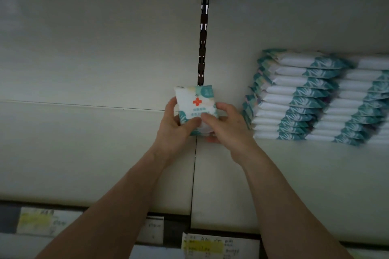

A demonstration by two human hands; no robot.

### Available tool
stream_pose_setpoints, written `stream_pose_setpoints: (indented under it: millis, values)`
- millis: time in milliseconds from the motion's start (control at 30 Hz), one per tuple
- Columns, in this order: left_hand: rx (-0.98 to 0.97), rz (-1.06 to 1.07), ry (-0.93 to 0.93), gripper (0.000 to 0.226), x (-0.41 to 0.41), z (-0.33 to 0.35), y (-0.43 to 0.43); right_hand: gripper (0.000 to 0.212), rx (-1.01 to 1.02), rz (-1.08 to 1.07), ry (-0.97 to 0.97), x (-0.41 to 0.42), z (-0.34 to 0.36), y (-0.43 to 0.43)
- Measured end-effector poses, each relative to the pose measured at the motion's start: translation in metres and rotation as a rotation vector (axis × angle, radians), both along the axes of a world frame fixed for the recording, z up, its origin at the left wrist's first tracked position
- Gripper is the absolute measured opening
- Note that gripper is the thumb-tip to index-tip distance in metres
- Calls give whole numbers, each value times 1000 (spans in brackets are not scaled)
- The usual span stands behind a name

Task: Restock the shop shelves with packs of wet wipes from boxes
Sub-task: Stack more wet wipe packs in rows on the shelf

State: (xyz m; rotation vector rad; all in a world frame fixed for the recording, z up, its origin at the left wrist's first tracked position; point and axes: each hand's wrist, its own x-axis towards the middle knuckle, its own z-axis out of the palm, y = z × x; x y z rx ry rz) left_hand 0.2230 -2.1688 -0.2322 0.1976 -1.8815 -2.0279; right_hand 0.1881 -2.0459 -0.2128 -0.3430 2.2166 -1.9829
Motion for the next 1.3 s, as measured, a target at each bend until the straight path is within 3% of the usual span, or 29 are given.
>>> stream_pose_setpoints:
  millis: [100, 200, 267, 333, 400, 567, 633, 733, 867, 1033, 1167, 1300]
  values:
    - [96, 83, -13, 41, -2, 2, -3, 37, -129, -27, -52, -5, 4, 4]
    - [28, 130, -35, 30, -1, 4, -7, 31, -146, -42, -106, -5, 6, 9]
    - [39, 151, -34, 19, -2, 4, -6, 39, -216, -92, -122, -5, 6, 10]
    - [70, 157, -28, 21, -4, 3, -6, 50, -359, -116, -162, -7, 7, 9]
    - [-14, 117, -33, 33, -3, 3, -4, 48, -409, -86, -146, -7, 8, 8]
    - [-609, 145, -107, 47, -6, -8, -5, 30, 142, -236, 176, -10, -5, 8]
    - [-689, 156, -148, 46, -9, -12, -9, 27, 347, -267, 307, -11, -10, 11]
    - [-733, 134, -177, 48, -10, -16, -12, 24, 545, -199, 357, -9, -14, 14]
    - [-914, 176, -248, 61, -14, -19, -11, 41, 783, -62, 374, -4, -17, 15]
    - [-878, 221, -212, 55, -11, -19, -9, 39, 810, -212, 432, -11, -21, 12]
    - [-790, 302, -192, 54, -10, -20, -13, 34, 667, -101, 388, -12, -20, 11]
    - [-876, 331, -219, 49, -11, -21, -15, 18, 659, -138, 438, -13, -21, 8]
